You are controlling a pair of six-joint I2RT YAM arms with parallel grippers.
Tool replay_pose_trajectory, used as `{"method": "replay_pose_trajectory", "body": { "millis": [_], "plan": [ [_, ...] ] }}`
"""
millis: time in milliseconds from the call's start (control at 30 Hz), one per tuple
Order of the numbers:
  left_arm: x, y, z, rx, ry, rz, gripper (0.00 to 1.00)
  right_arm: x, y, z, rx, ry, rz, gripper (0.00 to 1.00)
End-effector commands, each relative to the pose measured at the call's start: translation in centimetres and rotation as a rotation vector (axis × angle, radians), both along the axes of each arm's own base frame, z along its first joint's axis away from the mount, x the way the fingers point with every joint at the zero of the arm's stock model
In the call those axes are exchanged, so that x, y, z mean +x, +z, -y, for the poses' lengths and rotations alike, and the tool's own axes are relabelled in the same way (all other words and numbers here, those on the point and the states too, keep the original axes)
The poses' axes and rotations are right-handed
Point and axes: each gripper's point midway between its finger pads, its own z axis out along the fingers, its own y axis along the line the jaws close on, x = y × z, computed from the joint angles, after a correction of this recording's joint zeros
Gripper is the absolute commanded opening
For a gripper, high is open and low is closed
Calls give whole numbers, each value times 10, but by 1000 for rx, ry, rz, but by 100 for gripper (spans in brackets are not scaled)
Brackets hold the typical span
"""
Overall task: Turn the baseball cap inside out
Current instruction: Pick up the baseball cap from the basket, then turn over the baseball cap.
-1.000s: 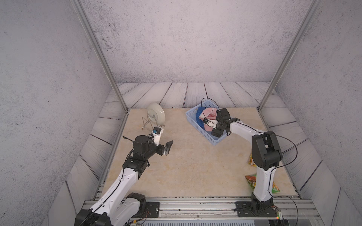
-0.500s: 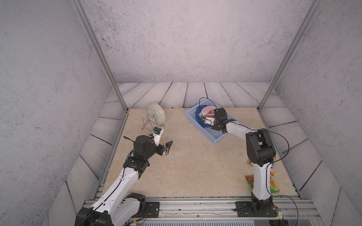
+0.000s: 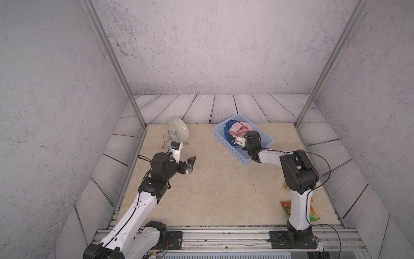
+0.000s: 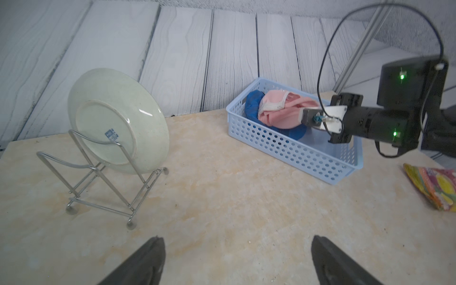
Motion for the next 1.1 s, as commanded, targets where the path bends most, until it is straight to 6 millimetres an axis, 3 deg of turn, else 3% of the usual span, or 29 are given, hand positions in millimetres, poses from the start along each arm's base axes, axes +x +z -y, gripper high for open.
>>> {"method": "replay_pose_trajectory", "body": {
  "millis": [0,200,333,633,867,1067],
  "plan": [
    [2,40,-1,-202,75,-5,98,4,85,8,47,-31,234,0],
    [0,76,9,-436,83,-60,98,-7,130,7,114,-18,331,0],
    [-1,87,17,-557,91,-152,98,-20,158,5,170,-5,382,0],
    [1,115,72,-824,-32,-365,98,-89,221,-17,407,82,508,0],
    [0,145,116,-939,-160,-404,98,-158,239,-45,660,180,482,0],
    [4,157,144,-970,-225,-420,98,-194,246,-62,809,225,437,0]
  ]
}}
